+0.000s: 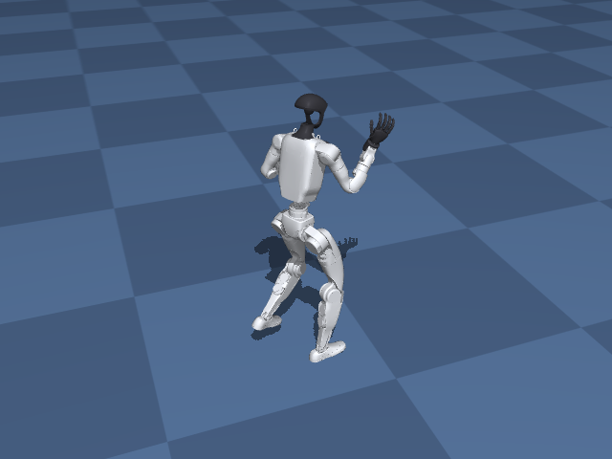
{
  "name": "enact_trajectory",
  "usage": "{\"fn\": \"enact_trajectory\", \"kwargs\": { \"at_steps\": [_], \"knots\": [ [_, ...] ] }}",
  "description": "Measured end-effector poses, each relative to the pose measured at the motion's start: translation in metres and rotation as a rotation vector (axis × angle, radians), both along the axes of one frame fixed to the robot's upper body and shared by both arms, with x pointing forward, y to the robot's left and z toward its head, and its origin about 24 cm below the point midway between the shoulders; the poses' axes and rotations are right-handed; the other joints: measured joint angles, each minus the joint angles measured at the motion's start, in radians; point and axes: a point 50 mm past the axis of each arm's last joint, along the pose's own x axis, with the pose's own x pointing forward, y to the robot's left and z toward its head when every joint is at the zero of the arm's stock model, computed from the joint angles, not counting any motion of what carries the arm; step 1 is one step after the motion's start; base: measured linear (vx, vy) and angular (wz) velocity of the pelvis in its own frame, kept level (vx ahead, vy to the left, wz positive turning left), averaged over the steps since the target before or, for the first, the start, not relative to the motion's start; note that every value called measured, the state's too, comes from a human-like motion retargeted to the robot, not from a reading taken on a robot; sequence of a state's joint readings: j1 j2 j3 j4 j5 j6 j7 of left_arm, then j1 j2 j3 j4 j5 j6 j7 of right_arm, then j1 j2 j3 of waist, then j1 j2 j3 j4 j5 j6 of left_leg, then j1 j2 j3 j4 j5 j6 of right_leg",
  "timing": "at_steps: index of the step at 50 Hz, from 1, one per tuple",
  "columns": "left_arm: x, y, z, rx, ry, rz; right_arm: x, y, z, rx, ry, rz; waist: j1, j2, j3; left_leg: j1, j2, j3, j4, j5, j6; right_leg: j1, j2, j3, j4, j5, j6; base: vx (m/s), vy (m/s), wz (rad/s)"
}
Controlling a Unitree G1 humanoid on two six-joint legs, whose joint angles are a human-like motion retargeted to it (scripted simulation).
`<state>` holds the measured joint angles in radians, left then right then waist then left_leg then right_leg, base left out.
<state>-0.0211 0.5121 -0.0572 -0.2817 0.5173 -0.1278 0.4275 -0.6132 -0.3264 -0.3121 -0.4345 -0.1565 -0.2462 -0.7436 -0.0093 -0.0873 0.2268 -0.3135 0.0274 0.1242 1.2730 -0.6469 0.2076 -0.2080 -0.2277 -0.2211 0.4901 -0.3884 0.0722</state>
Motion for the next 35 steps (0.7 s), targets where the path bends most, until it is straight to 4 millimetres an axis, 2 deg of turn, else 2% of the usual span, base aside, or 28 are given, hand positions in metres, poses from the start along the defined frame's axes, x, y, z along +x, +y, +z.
{"fn": "enact_trajectory", "kwargs": {
  "at_steps": [2, 4, 5, 8, 10, 11, 12, 14, 15, 17, 20, 23, 26, 28, 30, 33, 35],
  "knots": [
    [-0.025, 0.024, -0.023, -0.006, 0.110, 0.070, -0.008, 0.025, -0.003, -0.074, -0.031, 0.161, 0.102, -0.030, -0.036, -0.041, -0.040, 0.019, -0.189, 0.032, -0.007, 0.067, -0.006, -0.046, -0.087, 0.060, 0.004, 0.66, -0.02, 1.02],
    [-0.049, 0.049, -0.036, -0.051, 0.171, 0.174, -0.010, 0.056, -0.003, -0.205, -0.025, 0.328, 0.175, -0.041, -0.065, -0.019, -0.049, 0.090, -0.469, 0.086, -0.013, 0.139, 0.002, -0.084, -0.160, 0.149, 0.007, 0.67, 0.08, 1.41],
    [-0.061, 0.061, -0.039, -0.083, 0.186, 0.232, -0.010, 0.074, -0.003, -0.288, -0.010, 0.408, 0.202, -0.039, -0.079, 0.011, -0.045, 0.143, -0.631, 0.118, -0.019, 0.174, 0.012, -0.096, -0.186, 0.198, 0.010, 0.68, 0.13, 1.66],
    [-0.086, 0.088, -0.031, -0.227, 0.115, 0.368, -0.001, 0.122, -0.015, -0.559, 0.110, 0.571, 0.236, 0.027, -0.134, 0.139, -0.020, 0.413, -1.045, 0.285, -0.098, 0.236, 0.106, -0.037, -0.144, 0.310, 0.026, 0.68, 0.13, 2.01],
    [-0.091, 0.102, -0.014, -0.268, -0.025, 0.454, 0.009, 0.141, -0.035, -0.647, 0.219, 0.622, 0.230, 0.069, -0.180, 0.194, -0.008, 0.662, -1.140, 0.330, -0.140, 0.214, 0.172, 0.049, -0.012, 0.338, 0.054, 0.65, 0.09, 2.60],
    [-0.089, 0.105, 0.003, -0.307, -0.163, 0.480, 0.015, 0.145, -0.046, -0.631, 0.277, 0.644, 0.215, 0.077, -0.200, 0.200, 0.004, 0.746, -1.093, 0.262, -0.117, 0.173, 0.173, 0.064, 0.110, 0.323, 0.072, 0.61, 0.07, 2.79],
    [-0.088, 0.108, 0.020, -0.337, -0.308, 0.513, 0.022, 0.147, -0.058, -0.609, 0.341, 0.656, 0.204, 0.084, -0.216, 0.206, 0.012, 0.794, -1.055, 0.191, -0.096, 0.127, 0.163, 0.069, 0.240, 0.298, 0.078, 0.56, 0.07, 2.72],
    [-0.080, 0.112, 0.066, -0.367, -0.640, 0.604, 0.039, 0.144, -0.085, -0.539, 0.502, 0.634, 0.202, 0.090, -0.218, 0.214, 0.001, 0.703, -1.009, 0.045, -0.071, 0.027, 0.083, 0.045, 0.532, 0.200, 0.027, 0.47, 0.06, 2.59],
    [-0.078, 0.112, 0.091, -0.392, -0.807, 0.646, 0.047, 0.139, -0.100, -0.499, 0.590, 0.616, 0.203, 0.087, -0.207, 0.216, -0.013, 0.617, -0.982, -0.018, -0.066, -0.015, 0.027, 0.039, 0.671, 0.136, -0.014, 0.42, 0.04, 2.92],
    [-0.069, 0.099, 0.143, -0.481, -1.072, 0.642, 0.056, 0.121, -0.131, -0.399, 0.752, 0.578, 0.176, 0.065, -0.145, 0.209, -0.031, 0.480, -0.844, -0.104, -0.057, -0.063, -0.041, 0.089, 0.865, 0.018, -0.075, 0.40, 0.01, 3.52],
    [-0.072, 0.064, 0.205, -0.626, -1.333, 0.464, 0.049, 0.073, -0.175, -0.218, 0.939, 0.493, 0.121, 0.057, -0.057, 0.226, -0.047, 0.321, -0.731, -0.134, -0.101, -0.121, -0.008, 0.189, 0.997, -0.067, -0.092, 0.42, -0.01, 3.86],
    [-0.081, 0.036, 0.238, -0.566, -1.423, 0.317, 0.015, 0.010, -0.210, -0.078, 1.100, 0.325, 0.021, 0.102, -0.052, 0.283, -0.046, 0.125, -0.797, -0.059, -0.180, -0.155, 0.045, 0.157, 0.905, -0.086, -0.094, 0.51, 0.01, 3.81],
    [-0.076, 0.012, 0.255, -0.416, -1.371, 0.219, -0.028, -0.047, -0.229, 0.070, 1.219, 0.112, -0.098, 0.150, -0.088, 0.339, -0.020, -0.066, -0.901, 0.094, -0.242, -0.137, 0.083, 0.056, 0.606, -0.050, -0.084, 0.58, -0.03, 3.86],
    [-0.063, -0.011, 0.257, -0.323, -1.280, 0.096, -0.051, -0.079, -0.226, 0.163, 1.211, -0.057, -0.164, 0.161, -0.115, 0.360, -0.007, -0.163, -0.947, 0.212, -0.280, -0.098, 0.109, 0.017, 0.308, 0.010, -0.050, 0.59, -0.11, 3.69],
    [-0.043, -0.040, 0.251, -0.238, -1.150, -0.071, -0.064, -0.105, -0.207, 0.216, 1.117, -0.231, -0.217, 0.138, -0.138, 0.373, -0.021, -0.207, -0.958, 0.312, -0.310, -0.038, 0.118, 0.039, -0.031, 0.081, -0.002, 0.59, -0.19, 3.46],
    [-0.011, -0.083, 0.218, -0.094, -0.911, -0.299, -0.064, -0.128, -0.150, 0.160, 0.870, -0.462, -0.255, 0.063, -0.155, 0.394, -0.059, -0.150, -0.882, 0.355, -0.287, 0.030, 0.082, 0.148, -0.325, 0.126, 0.034, 0.58, -0.28, 2.81],
    [0.002, -0.107, 0.188, 0.006, -0.766, -0.410, -0.059, -0.127, -0.103, 0.063, 0.663, -0.574, -0.243, 0.021, -0.154, 0.364, -0.055, -0.056, -0.725, 0.330, -0.228, 0.059, 0.046, 0.147, -0.351, 0.119, 0.032, 0.50, -0.32, 2.04]
  ]
}}
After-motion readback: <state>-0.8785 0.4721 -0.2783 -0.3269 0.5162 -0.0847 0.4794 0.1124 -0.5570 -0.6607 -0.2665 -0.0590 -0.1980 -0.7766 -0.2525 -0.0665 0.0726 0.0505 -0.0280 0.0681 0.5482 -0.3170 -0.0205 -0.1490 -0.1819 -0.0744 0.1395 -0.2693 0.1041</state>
